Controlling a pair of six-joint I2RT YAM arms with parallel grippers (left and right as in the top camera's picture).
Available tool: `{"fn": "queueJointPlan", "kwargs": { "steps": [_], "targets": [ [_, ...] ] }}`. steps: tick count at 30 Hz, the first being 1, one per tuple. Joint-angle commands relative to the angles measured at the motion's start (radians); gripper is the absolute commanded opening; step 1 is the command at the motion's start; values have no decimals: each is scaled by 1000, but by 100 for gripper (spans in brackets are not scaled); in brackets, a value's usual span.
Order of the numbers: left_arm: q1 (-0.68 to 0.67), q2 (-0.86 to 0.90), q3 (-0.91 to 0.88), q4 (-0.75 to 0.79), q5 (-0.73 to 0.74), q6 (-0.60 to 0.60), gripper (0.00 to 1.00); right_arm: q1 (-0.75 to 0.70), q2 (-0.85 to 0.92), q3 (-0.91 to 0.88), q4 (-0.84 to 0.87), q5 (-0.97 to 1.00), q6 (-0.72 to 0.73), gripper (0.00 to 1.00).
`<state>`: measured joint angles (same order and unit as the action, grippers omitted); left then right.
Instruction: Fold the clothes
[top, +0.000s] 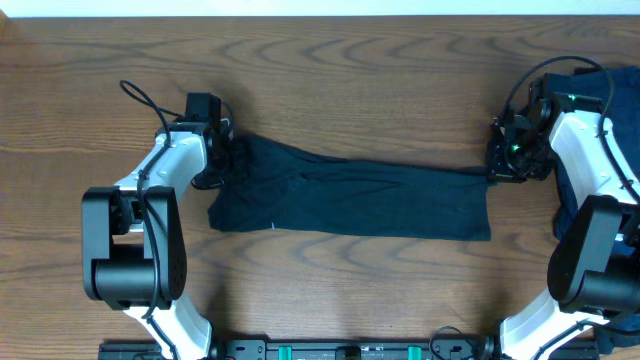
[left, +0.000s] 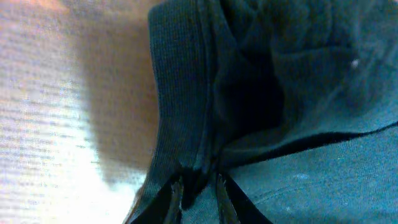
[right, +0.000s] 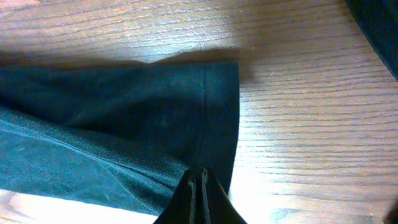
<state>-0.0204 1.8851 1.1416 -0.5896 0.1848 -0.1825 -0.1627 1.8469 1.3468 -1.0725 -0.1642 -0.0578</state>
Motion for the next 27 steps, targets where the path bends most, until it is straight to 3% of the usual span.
{"fn": "queueJointPlan", "kwargs": {
  "steps": [1,13,14,17,27],
  "targets": [
    [2,-26,30,-15,6,5,20,-6,-10,-2,3,-1,13,3],
    [2,-48,27,-46,6,5,22,-6,-10,-2,2,-1,13,3],
    [2,-48,27,-46,6,5,21,-6,-10,-2,2,-1,13,3],
    [2,-48,27,-46,6,5,6,-6,-10,-2,2,-1,13,2],
    [2,-145,28,-50,6,5,6,-6,-42,23,-39,-50,34,1]
  ]
}}
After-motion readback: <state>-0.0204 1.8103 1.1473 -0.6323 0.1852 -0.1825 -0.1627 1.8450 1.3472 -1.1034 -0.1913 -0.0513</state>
